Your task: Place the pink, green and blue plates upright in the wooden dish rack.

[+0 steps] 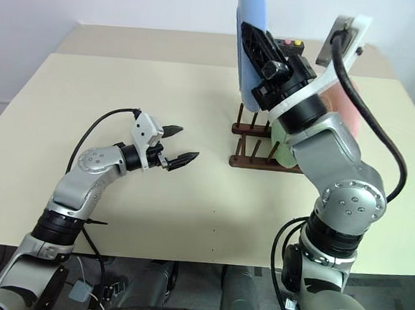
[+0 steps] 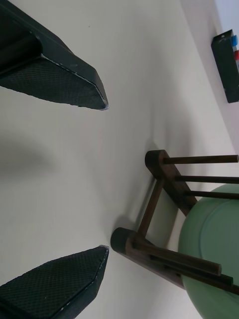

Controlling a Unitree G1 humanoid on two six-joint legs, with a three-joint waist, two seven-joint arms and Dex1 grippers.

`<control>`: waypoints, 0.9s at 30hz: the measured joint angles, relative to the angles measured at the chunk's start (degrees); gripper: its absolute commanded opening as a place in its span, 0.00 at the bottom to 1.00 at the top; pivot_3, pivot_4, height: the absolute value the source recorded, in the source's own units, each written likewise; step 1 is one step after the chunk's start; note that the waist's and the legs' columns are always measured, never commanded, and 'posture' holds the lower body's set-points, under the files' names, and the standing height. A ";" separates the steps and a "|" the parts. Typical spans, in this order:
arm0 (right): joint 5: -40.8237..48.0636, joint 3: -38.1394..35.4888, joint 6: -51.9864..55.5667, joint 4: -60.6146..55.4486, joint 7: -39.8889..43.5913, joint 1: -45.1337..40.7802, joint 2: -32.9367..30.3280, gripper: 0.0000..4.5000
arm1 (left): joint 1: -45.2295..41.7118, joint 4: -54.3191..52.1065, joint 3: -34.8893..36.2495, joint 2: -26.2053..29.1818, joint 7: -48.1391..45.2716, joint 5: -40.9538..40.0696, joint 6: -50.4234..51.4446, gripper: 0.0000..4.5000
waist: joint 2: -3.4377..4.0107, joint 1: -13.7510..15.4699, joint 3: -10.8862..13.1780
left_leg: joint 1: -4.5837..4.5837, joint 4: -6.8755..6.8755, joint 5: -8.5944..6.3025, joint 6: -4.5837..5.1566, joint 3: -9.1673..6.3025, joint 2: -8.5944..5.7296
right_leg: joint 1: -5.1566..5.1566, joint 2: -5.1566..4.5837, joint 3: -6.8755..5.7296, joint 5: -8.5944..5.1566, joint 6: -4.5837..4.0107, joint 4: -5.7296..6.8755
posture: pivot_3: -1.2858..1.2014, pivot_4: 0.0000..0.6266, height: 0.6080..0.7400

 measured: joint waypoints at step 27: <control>7.27 3.19 -4.98 0.67 -8.99 6.16 -1.63 0.00 | 0.20 -1.68 -0.06 -0.05 -1.51 0.28 0.02 0.99 | 0.08 -0.04 0.02 | 0.02 -0.19 0.00 0.00 0.01 0.01 | -0.04 0.02 0.01 -0.01 -0.01 -0.06 | 0.52 0.24 1.00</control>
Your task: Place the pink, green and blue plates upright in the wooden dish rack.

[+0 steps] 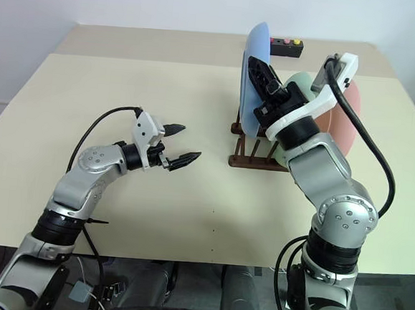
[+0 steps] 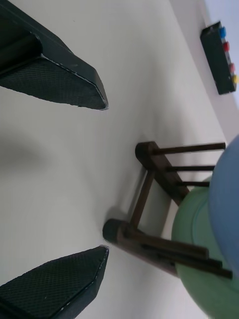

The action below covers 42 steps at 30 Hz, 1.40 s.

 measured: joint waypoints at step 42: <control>1.00 1.69 1.57 -3.11 1.44 8.68 -13.24 0.99 | 0.37 -0.99 -0.46 -0.41 -2.29 -0.43 0.02 1.00 | 0.01 0.08 0.00 | 0.05 -0.35 0.06 0.01 0.02 0.02 | -0.10 0.00 0.02 -0.03 -0.06 -0.08 | 0.52 0.24 1.00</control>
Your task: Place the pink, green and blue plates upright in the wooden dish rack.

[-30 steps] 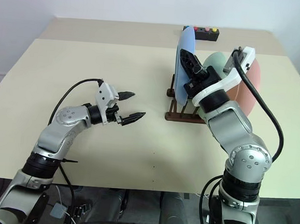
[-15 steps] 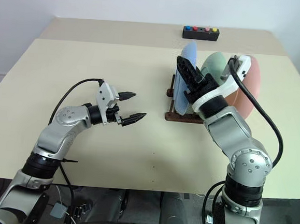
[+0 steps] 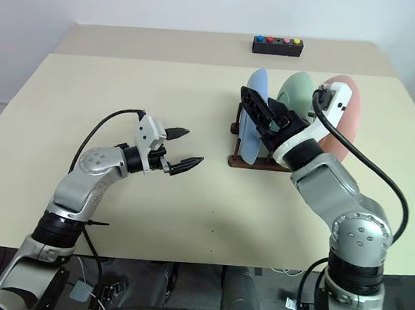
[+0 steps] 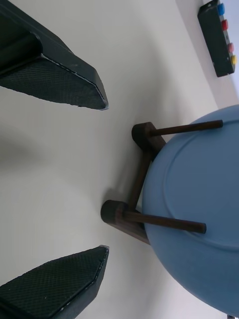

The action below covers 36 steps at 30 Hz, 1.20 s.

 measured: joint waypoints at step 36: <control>-39.38 -25.11 -5.55 9.69 33.10 23.70 -21.57 0.00 | -1.81 1.02 -0.33 0.67 -3.45 0.05 0.14 1.00 | 0.09 0.10 -0.03 | 0.08 0.02 0.00 0.00 0.11 0.00 | 0.14 -0.01 0.03 0.00 0.03 -0.09 | 0.52 0.24 1.00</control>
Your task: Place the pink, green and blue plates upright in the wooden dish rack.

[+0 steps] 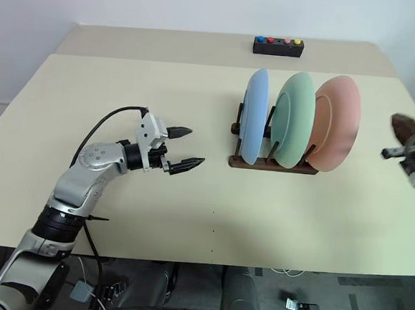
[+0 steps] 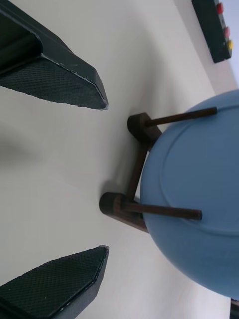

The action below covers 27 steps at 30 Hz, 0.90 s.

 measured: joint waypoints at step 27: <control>-7.46 -3.40 1.05 -0.33 5.92 2.66 2.70 0.00 | 2.36 -2.03 0.11 1.11 1.06 0.21 1.93 1.00 | 0.00 0.34 0.00 | 0.01 0.02 0.00 0.00 -0.01 0.00 | 0.05 0.00 -0.01 0.00 0.00 -0.01 | 0.52 0.24 1.00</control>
